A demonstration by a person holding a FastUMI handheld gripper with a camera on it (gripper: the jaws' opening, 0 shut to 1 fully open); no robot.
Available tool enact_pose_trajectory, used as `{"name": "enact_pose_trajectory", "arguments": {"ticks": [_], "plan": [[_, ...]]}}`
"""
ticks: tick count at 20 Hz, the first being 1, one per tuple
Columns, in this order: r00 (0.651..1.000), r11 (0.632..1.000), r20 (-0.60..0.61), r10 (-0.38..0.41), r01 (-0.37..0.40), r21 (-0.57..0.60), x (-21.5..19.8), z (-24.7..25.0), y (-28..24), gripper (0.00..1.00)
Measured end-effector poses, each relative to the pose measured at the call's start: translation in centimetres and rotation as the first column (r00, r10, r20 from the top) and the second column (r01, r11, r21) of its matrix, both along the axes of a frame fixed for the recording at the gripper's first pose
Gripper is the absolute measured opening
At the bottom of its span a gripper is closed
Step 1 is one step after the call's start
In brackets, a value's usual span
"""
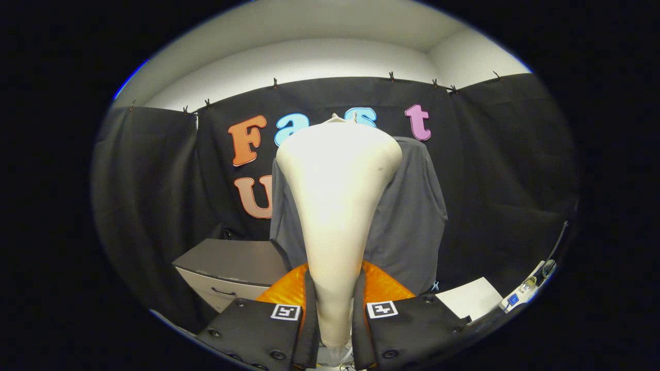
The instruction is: Iron the clothes twice with a garment steamer, once on the left side and once on the right side.
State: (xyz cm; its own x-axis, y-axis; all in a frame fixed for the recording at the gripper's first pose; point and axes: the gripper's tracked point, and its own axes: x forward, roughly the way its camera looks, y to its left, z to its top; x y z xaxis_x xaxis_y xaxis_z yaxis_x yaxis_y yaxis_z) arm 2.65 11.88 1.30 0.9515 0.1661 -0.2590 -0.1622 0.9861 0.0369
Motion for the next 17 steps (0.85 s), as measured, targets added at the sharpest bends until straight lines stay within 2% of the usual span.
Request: {"name": "enact_pose_trajectory", "arguments": {"ticks": [5,9,17], "plan": [[0.996,0.999,0.069,-0.050,0.049,0.018,-4.5,1.2,-0.8,0.33],[0.993,0.997,0.088,-0.073,0.071,0.030,-5.2,1.5,-1.8,0.33],[0.996,0.999,0.087,-0.016,0.013,0.031,-4.9,1.4,0.2,0.33]]}}
